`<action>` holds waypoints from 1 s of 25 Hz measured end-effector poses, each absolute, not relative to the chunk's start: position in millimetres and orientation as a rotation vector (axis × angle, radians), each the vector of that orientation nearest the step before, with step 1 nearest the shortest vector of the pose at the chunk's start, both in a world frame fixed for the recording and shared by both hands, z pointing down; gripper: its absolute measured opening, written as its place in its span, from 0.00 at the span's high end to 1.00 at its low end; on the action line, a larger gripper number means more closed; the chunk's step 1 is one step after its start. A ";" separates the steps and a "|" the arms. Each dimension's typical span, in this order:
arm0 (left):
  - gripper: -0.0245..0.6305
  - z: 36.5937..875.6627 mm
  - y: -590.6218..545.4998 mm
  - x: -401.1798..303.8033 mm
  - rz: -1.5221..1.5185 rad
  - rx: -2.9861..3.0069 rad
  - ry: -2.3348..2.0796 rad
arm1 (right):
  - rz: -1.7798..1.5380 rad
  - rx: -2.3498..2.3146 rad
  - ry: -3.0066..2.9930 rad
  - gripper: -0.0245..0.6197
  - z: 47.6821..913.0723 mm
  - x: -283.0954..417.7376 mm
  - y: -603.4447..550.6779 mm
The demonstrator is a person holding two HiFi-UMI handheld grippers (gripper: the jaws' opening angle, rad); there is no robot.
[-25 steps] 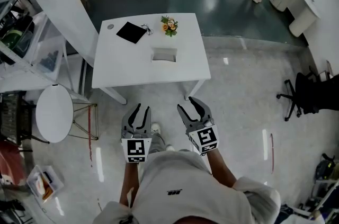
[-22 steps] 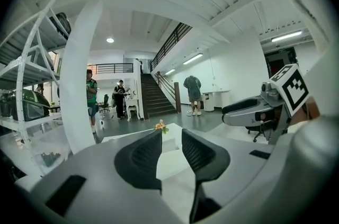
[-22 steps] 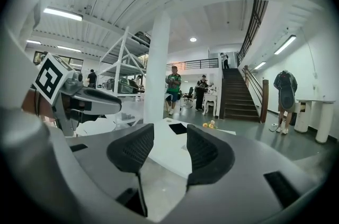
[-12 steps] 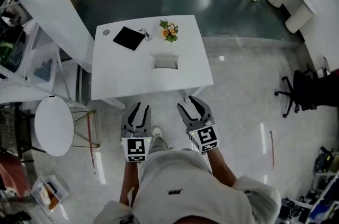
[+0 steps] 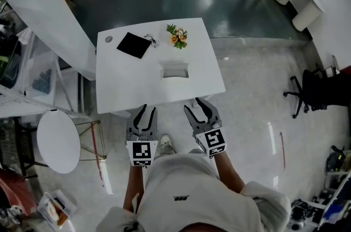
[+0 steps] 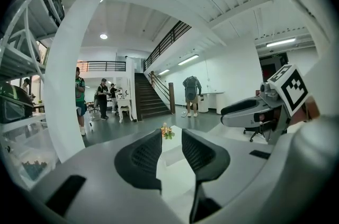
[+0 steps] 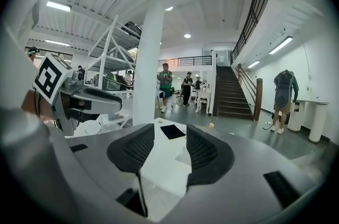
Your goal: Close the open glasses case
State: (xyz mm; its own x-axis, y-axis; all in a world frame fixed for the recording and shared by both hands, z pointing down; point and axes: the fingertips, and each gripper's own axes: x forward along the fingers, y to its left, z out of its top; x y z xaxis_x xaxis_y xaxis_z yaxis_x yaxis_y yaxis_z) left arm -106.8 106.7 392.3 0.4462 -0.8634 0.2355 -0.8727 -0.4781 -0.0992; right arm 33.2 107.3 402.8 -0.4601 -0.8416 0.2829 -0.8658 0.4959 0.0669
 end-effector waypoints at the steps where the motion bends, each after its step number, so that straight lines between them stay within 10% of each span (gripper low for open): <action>1: 0.76 393.0 102.7 -108.2 0.396 2.647 -1.575 | 0.125 1.454 -2.460 0.66 402.4 31.4 103.6; 25: 0.76 407.5 9.7 -109.7 0.384 2.663 -1.526 | 0.147 1.488 -2.418 0.67 416.7 32.5 15.8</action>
